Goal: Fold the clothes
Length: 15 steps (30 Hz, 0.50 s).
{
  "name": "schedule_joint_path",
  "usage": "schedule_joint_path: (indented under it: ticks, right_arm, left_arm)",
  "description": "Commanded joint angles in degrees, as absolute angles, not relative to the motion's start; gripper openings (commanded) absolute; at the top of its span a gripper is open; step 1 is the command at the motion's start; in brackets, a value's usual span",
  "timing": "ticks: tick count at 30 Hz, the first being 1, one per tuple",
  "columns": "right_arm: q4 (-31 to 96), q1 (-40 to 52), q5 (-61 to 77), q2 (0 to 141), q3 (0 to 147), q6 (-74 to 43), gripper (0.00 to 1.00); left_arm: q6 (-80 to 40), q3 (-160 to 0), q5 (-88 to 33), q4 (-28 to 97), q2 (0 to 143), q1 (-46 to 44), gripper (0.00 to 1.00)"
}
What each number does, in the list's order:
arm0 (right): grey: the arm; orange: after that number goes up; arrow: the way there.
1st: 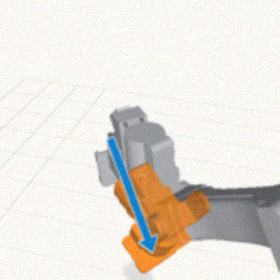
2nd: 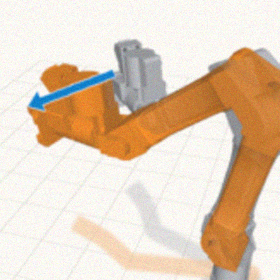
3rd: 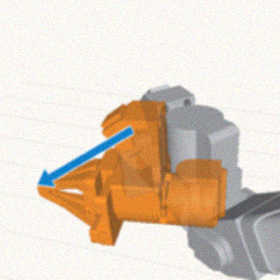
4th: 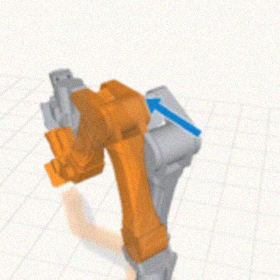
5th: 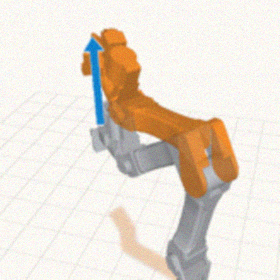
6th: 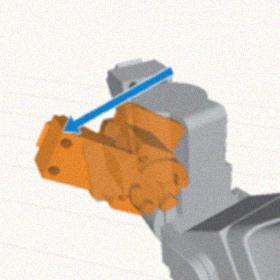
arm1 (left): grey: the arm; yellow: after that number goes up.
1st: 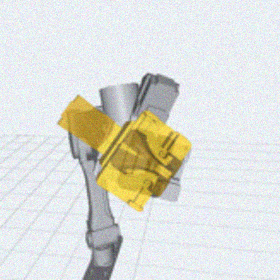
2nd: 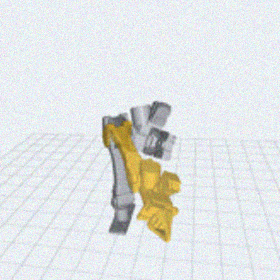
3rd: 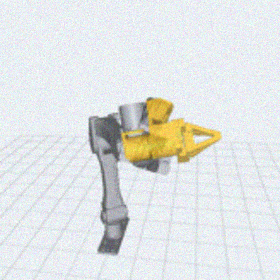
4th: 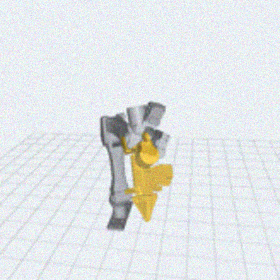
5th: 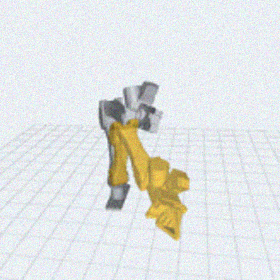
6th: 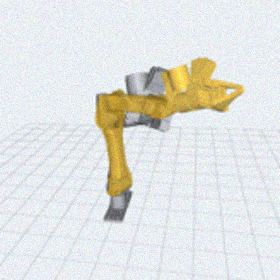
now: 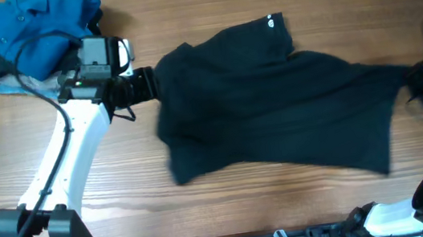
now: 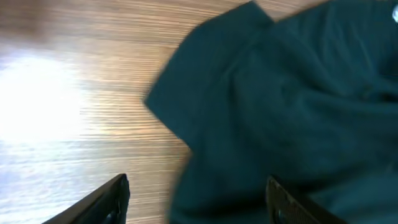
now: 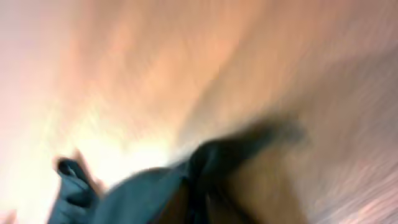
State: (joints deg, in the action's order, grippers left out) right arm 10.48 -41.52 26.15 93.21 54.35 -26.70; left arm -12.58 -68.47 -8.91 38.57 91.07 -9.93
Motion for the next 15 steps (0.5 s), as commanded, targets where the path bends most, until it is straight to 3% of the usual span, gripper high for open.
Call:
schedule_joint_path:
  ticks: [1,9,11,15]
  right_arm:
    - [14.6,-44.7,27.2,93.4,65.2,-25.2,0.81]
    - [36.2,-45.5,30.5,91.0,72.2,-20.8,0.86]
    - [43.1,-45.5,30.5,90.3,72.2,-20.6,0.86]
    - [57.2,-44.5,27.4,90.4,71.4,-19.8,0.75]
  left_arm:
    - [-7.7,-68.2,-9.8,36.3,90.3,-13.9,0.75]
    - [-5.3,-68.2,-9.8,27.0,95.5,-19.8,0.81]
    - [-4.2,-68.2,-9.8,25.1,98.1,-20.6,0.79]
    - [-4.0,-68.2,-9.8,21.9,104.6,-20.9,0.68]
